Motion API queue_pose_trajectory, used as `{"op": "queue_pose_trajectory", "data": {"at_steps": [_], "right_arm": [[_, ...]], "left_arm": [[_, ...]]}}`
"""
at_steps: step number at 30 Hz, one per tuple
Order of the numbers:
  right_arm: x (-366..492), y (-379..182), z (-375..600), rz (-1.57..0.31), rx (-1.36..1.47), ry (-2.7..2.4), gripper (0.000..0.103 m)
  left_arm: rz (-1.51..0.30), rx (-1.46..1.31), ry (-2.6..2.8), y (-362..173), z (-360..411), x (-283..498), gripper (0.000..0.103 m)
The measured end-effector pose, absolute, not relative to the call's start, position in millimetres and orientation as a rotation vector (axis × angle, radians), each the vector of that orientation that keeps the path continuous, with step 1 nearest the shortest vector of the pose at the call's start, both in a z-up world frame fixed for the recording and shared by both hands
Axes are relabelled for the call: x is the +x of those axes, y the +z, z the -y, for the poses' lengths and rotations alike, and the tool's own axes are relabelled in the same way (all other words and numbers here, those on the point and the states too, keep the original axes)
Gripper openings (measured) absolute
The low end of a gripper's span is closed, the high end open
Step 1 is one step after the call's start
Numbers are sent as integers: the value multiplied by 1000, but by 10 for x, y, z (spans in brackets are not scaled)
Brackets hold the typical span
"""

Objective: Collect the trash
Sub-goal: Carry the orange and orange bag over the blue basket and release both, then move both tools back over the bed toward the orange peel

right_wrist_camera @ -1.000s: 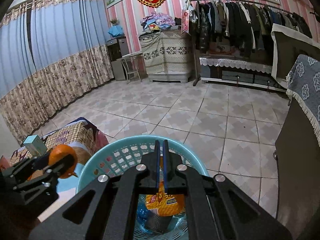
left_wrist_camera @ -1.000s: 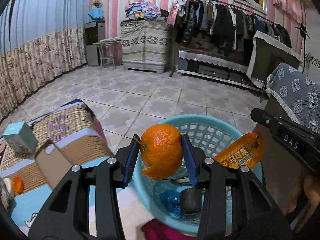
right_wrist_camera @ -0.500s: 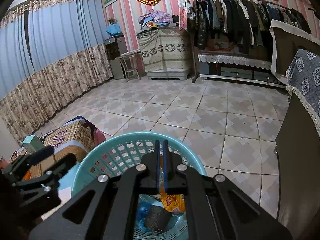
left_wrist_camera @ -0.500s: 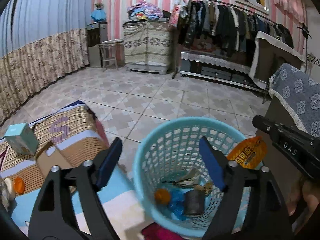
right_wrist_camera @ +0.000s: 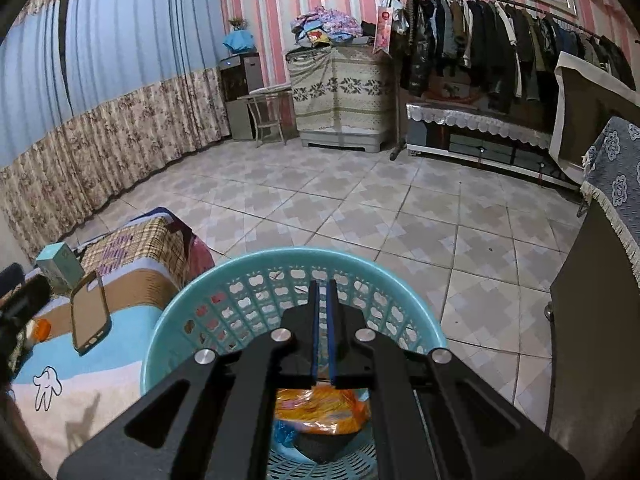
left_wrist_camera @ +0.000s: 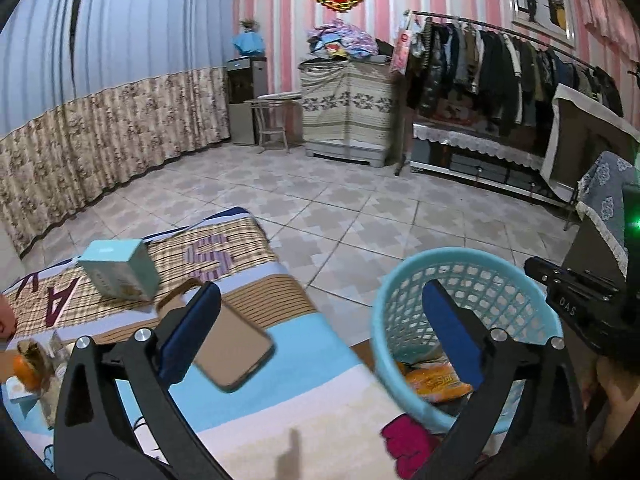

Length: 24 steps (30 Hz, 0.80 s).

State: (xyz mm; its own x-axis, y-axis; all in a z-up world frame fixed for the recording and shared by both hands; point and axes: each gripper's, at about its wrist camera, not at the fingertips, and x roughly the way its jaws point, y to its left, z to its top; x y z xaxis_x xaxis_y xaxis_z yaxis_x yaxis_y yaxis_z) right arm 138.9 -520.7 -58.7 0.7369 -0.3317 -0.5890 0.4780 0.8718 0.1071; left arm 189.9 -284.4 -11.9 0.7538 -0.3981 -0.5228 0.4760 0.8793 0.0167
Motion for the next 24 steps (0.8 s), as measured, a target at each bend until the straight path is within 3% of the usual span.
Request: {"op": "queue_pose_trajectory", "data": {"at_steps": [4,6,7,8,12,14,20,24], "right_arm": [[1410,-635,5238,-621,271,-477,5],[1422,-660,5248,-629,279,-480,28],[1419,-664,5232,-623,278,-487,58],[1413,-661,5209,-613,271,-492,68],[1496,-639,5094,-624,245,-484,71],[1531,-610,5001,-613,231,-473,82],[1726,-501,4582,-602,173,-403,95],[1849,-410,4213,-589,169,-324,97]], "left_arm": [[-539,142,-444,-117,2666,1900,97],[-536,137,-422,-121,2552,1892,97],[-537,134,-409,-118,2484,1893,97],[-540,135,-395,-119,2421,1898,97],[-544,145,-313,-150,2144,1925,97],[-550,143,-268,-176,1948,1948,97],[-582,42,-183,-206,1269,2081,97],[-585,60,-123,-229,947,2169,97]]}}
